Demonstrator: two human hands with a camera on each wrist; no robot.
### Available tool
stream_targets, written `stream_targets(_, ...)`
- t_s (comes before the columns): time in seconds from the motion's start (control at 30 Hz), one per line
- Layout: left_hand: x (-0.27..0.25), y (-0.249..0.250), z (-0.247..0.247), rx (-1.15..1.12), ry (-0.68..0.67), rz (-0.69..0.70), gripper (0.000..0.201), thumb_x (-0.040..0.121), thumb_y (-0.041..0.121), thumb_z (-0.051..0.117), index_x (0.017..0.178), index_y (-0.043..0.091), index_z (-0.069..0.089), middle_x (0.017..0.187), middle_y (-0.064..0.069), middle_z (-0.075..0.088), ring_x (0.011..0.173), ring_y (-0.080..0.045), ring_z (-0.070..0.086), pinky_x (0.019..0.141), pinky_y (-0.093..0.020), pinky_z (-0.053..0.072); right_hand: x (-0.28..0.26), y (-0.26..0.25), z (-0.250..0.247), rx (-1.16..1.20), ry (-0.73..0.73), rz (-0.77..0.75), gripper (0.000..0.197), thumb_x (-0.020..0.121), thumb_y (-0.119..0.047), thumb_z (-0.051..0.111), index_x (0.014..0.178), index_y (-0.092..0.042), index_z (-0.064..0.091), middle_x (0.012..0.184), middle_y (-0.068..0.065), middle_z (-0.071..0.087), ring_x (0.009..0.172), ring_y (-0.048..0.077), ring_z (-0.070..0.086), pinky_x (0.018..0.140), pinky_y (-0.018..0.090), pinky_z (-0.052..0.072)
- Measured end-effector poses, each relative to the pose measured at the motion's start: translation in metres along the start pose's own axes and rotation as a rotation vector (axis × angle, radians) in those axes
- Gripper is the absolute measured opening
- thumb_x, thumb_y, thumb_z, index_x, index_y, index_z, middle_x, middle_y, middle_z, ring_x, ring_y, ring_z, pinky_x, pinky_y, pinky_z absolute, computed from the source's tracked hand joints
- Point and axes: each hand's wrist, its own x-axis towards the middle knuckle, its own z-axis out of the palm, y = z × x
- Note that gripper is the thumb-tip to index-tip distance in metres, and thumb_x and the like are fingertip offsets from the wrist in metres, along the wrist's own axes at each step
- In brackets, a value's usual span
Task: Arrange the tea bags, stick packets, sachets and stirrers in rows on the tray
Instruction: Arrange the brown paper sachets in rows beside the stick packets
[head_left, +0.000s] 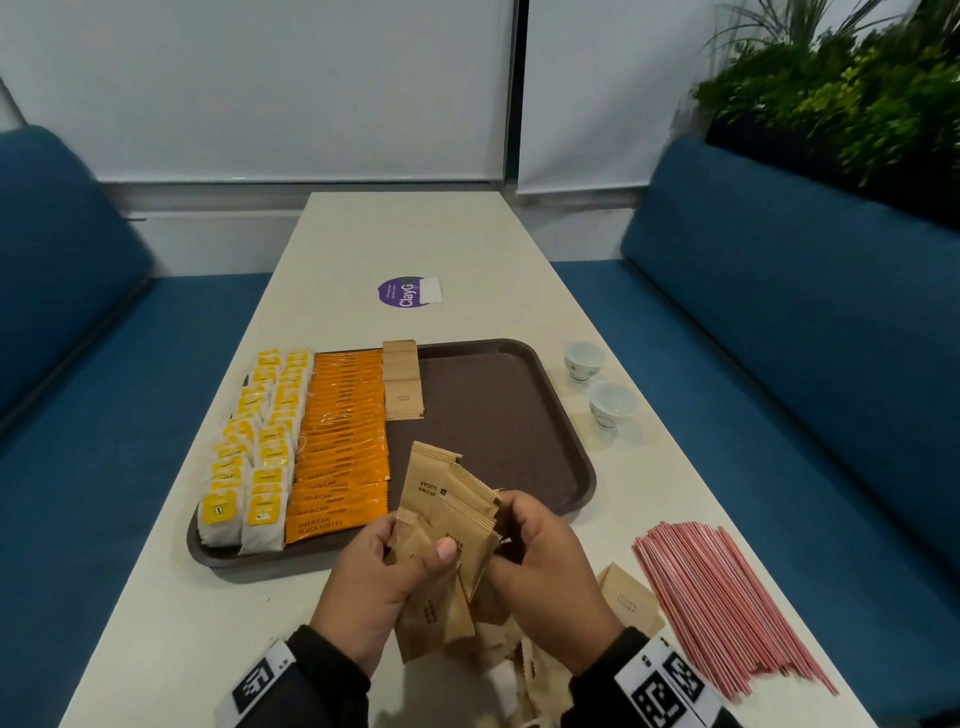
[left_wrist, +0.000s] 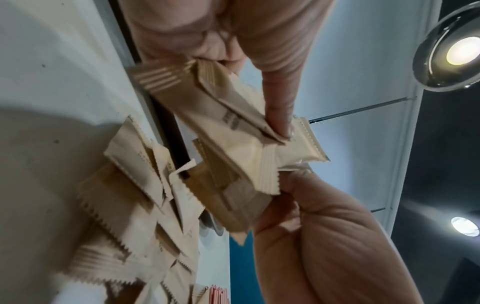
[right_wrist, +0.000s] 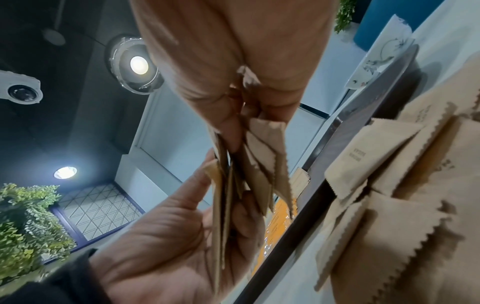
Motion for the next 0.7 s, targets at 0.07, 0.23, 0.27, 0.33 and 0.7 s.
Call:
stream_targets(0.07,-0.001,0.001,0.0,-0.011,-0.002,-0.027,0.076,0.042,0.035,0.091,0.11,0.018,0.061,0.101,-0.005,0.073,0.102,-0.029,0.064,0.09,-0.047,0.049,0.0,-0.001,0.001,0.011,-0.01,0.006,0.035,0.085,0.002,0.063,0.088,-0.033,0.058,0.08,-0.02,0.065,0.077,-0.012,0.062,0.058,0.013,0.051)
stream_targets(0.23,-0.003,0.0,0.0,-0.068,-0.053,-0.051,0.084,0.038,0.03,0.092,0.113,0.018,0.057,0.097,-0.006,0.073,0.096,-0.026,0.064,0.074,-0.037,0.049,0.0,0.005,0.004,0.08,-0.029,0.046,0.037,0.083,0.006,0.062,0.092,-0.03,0.059,0.084,-0.02,0.068,0.085,-0.011,0.062,0.068,0.014,0.052)
stream_targets(0.27,-0.003,-0.001,0.0,-0.087,-0.065,-0.066,0.093,0.027,0.033,0.093,0.112,0.018,0.058,0.095,-0.007,0.073,0.094,-0.027,0.065,0.071,-0.037,0.05,0.0,0.007,0.005,0.089,-0.036,0.044,0.037,0.082,0.006,0.063,0.092,-0.03,0.059,0.084,-0.021,0.069,0.086,-0.011,0.062,0.07,0.014,0.052)
stream_targets(0.33,-0.002,-0.005,-0.002,-0.15,-0.08,-0.088,0.107,0.011,0.037,0.094,0.11,0.016,0.059,0.094,-0.011,0.073,0.089,-0.03,0.065,0.068,-0.038,0.05,0.0,0.009,0.009,0.101,-0.05,0.039,0.037,0.081,0.004,0.066,0.094,-0.03,0.059,0.085,-0.024,0.069,0.088,-0.01,0.062,0.071,0.014,0.051)
stream_targets(0.7,0.002,-0.007,-0.024,-0.234,-0.156,-0.129,0.106,0.005,0.027,0.095,0.104,0.009,0.06,0.084,-0.02,0.071,0.063,-0.029,0.069,0.052,-0.037,0.055,0.011,-0.002,-0.004,-0.147,-0.156,-0.025,0.036,0.077,0.0,0.068,0.094,-0.031,0.061,0.096,-0.009,0.063,0.085,0.001,0.06,0.07,0.021,0.055)
